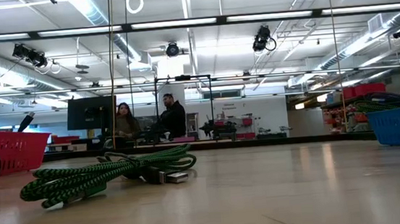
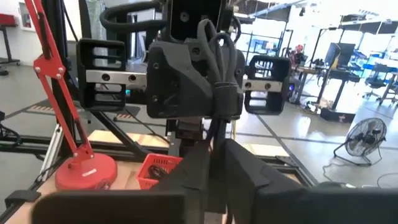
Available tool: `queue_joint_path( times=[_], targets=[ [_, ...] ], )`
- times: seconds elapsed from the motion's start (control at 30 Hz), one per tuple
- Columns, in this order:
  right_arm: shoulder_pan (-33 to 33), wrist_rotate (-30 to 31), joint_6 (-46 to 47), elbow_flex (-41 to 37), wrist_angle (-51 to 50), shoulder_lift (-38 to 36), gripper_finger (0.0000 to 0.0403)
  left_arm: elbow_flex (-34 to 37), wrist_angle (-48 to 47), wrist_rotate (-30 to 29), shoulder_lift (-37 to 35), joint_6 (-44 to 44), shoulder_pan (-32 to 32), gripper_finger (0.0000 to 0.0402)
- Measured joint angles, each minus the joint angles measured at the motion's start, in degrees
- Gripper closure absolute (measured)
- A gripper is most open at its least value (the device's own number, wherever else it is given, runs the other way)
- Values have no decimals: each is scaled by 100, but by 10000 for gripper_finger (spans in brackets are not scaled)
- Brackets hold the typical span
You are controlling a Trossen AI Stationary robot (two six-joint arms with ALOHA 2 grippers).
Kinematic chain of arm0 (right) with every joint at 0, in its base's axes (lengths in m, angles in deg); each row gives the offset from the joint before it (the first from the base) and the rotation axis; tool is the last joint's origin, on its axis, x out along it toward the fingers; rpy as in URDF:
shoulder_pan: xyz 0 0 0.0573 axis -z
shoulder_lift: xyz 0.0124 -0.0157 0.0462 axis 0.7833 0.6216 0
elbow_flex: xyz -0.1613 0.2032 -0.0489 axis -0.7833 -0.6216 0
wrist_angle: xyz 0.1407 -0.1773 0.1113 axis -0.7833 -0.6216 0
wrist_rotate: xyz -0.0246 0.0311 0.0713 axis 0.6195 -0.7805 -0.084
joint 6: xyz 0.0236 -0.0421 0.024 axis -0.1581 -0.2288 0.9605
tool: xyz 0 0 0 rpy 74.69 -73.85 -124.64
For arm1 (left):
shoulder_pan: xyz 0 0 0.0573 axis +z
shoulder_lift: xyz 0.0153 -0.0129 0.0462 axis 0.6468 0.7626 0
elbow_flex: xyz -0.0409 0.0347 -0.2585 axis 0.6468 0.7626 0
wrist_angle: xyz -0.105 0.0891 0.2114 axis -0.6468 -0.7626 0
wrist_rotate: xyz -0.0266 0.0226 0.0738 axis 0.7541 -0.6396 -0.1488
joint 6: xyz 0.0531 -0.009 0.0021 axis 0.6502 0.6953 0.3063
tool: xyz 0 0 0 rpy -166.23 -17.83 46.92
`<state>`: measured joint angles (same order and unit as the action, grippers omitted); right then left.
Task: Pick & Place USB Port
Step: Put the black charger cable into the red bin
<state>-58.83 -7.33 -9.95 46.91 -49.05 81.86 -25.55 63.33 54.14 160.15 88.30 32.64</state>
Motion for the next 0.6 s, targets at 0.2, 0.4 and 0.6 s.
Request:
queue_joint_path(
  times=[0.2,0.4,0.6],
  targets=[
    [-8,-21,12,1,-317,-117,297,-4,-835,-737,-234,-76,-169,372],
    [-9,245,120,0,-893,-317,250,-2,-3036,-2033,-994,-966,-595,372],
    [-5,1193,121,0,-1638,-466,237,-3,-6142,-2814,-1508,-3547,-1192,372]
  ],
)
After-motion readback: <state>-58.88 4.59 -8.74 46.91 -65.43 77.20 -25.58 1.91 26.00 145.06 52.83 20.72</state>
